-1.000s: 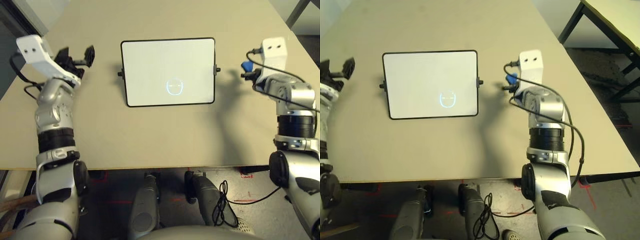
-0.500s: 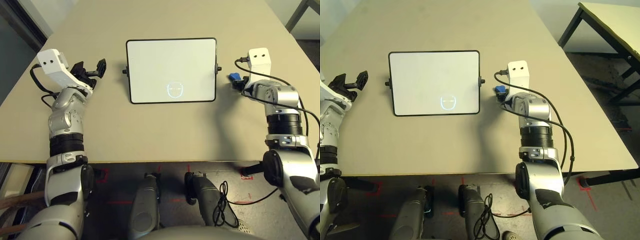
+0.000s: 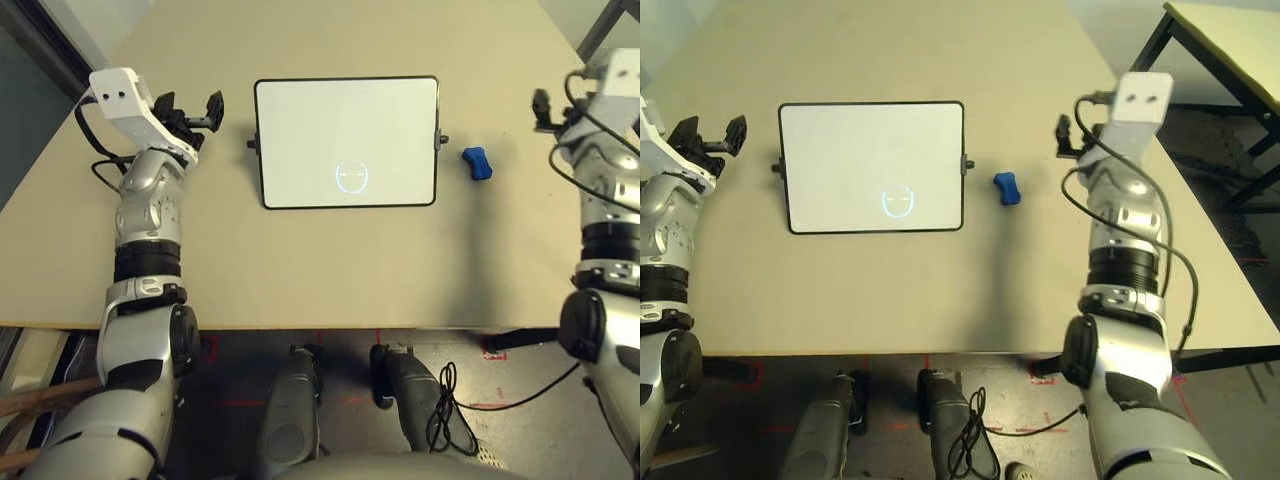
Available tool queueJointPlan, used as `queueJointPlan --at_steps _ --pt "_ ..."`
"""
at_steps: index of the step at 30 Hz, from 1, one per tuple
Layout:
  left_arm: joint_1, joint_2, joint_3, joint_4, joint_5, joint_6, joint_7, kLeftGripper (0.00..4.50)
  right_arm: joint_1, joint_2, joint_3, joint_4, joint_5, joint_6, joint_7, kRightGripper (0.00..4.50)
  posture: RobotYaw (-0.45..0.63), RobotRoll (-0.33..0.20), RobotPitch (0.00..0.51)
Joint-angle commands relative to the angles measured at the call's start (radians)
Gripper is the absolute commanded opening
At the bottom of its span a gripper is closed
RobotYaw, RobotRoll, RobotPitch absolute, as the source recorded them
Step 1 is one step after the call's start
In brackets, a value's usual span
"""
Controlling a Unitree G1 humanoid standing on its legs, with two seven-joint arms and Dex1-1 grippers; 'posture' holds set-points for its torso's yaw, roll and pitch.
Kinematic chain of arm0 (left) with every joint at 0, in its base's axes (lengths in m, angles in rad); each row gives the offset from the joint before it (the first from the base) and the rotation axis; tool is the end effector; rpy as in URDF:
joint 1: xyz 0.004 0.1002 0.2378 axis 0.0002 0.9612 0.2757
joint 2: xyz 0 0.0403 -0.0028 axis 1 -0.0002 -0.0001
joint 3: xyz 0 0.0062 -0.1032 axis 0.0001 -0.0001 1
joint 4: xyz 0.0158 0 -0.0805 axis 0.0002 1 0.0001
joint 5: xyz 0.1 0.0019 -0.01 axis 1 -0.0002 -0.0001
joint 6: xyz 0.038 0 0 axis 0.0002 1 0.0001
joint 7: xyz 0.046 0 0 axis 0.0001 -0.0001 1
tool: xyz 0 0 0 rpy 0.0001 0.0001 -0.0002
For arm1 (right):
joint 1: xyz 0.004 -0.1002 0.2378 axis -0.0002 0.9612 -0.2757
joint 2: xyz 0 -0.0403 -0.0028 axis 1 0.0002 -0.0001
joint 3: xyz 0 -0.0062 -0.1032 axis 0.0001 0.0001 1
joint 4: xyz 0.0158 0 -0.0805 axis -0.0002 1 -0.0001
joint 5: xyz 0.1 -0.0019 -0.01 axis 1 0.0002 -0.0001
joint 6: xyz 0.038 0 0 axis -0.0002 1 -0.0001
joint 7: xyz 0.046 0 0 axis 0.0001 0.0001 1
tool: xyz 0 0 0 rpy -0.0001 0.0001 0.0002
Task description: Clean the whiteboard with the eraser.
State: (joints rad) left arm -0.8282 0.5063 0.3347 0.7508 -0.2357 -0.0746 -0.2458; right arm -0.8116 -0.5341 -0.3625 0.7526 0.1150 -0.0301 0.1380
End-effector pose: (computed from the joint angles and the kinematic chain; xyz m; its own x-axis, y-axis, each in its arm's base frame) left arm 0.3227 0.2871 0.1802 0.9540 0.1062 0.2803 -0.1098 0.9940 -0.0027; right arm 0.3171 -0.2992 0.1781 0.9433 -0.2495 0.2187 0.2716 0.9593 -0.0770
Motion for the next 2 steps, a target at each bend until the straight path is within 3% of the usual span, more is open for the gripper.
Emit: queueJointPlan --at_steps 1,2 --pt "0.023 0.031 0.017 0.067 0.012 -0.046 0.003 4.5 0.055 -0.008 -0.011 0.068 0.002 -0.096 -0.008 4.47 0.02 0.0 0.19" --pt "0.028 0.036 0.017 0.077 0.013 -0.052 -0.001 4.5 0.064 -0.007 -0.011 0.078 0.004 -0.108 -0.008 4.47 0.02 0.0 0.19"
